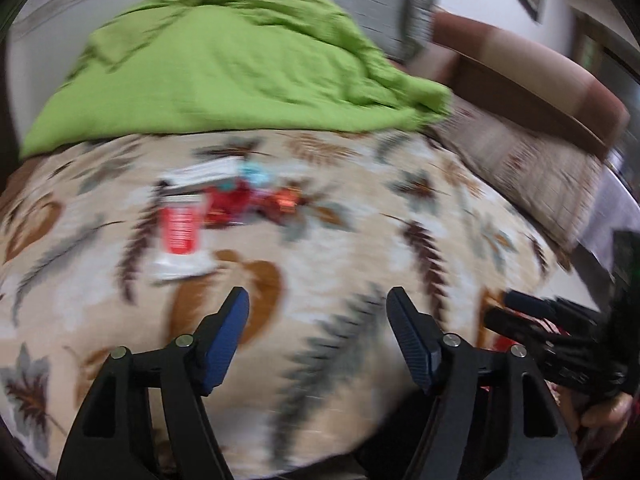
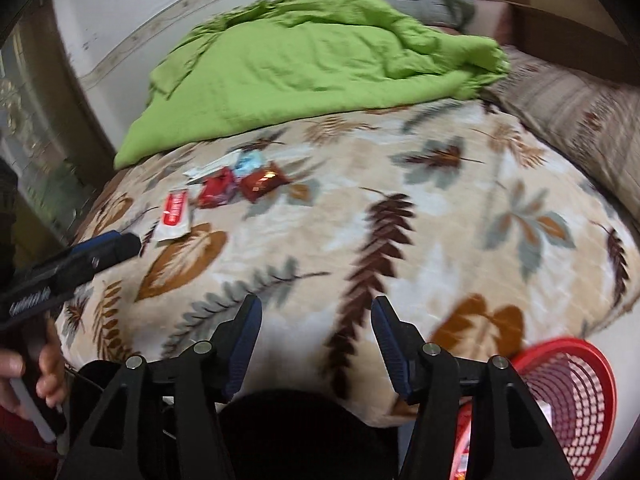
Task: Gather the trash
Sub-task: 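Move both open grippers back to the trash on the bed, then grasp the red-and-white snack packet with the left gripper while the right grasps the red wrapper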
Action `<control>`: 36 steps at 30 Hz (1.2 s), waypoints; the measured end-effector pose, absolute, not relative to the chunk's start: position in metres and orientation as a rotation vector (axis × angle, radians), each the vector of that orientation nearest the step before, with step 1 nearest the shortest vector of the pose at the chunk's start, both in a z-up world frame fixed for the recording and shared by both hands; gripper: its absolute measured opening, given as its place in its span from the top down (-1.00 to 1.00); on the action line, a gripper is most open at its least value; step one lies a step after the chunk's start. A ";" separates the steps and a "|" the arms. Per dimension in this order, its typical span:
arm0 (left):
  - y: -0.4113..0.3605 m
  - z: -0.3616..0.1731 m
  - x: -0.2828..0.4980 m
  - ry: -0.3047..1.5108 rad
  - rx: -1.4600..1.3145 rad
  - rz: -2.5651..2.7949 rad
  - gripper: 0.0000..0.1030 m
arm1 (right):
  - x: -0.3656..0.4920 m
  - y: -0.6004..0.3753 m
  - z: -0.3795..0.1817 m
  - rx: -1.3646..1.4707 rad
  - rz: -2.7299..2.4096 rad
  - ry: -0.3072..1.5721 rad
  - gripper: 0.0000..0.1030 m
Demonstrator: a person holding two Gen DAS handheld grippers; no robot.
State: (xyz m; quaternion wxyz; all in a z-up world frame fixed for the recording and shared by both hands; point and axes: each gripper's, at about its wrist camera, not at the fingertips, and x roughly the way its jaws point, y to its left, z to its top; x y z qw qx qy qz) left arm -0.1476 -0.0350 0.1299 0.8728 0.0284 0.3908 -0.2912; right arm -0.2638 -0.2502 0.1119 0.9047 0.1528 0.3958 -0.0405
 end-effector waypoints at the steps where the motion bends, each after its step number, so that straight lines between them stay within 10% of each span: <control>1: -0.027 0.129 -0.138 0.821 0.052 -0.579 -0.44 | -0.261 -0.247 0.113 0.315 -0.079 0.818 -0.23; 19: -0.005 0.045 0.019 1.001 -0.025 -0.293 -0.48 | -0.214 -0.252 0.115 0.347 -0.060 0.848 -0.34; 21: -0.006 0.038 0.024 0.999 -0.019 -0.270 -0.39 | -0.203 -0.253 0.112 0.367 -0.051 0.859 -0.34; 23: -0.005 0.035 0.024 0.999 -0.036 -0.290 0.12 | -0.192 -0.254 0.109 0.385 -0.042 0.865 -0.34; 36: 0.025 0.062 -0.035 0.817 -0.098 -0.251 0.23 | -0.065 -0.258 0.069 0.648 -0.036 0.973 -0.34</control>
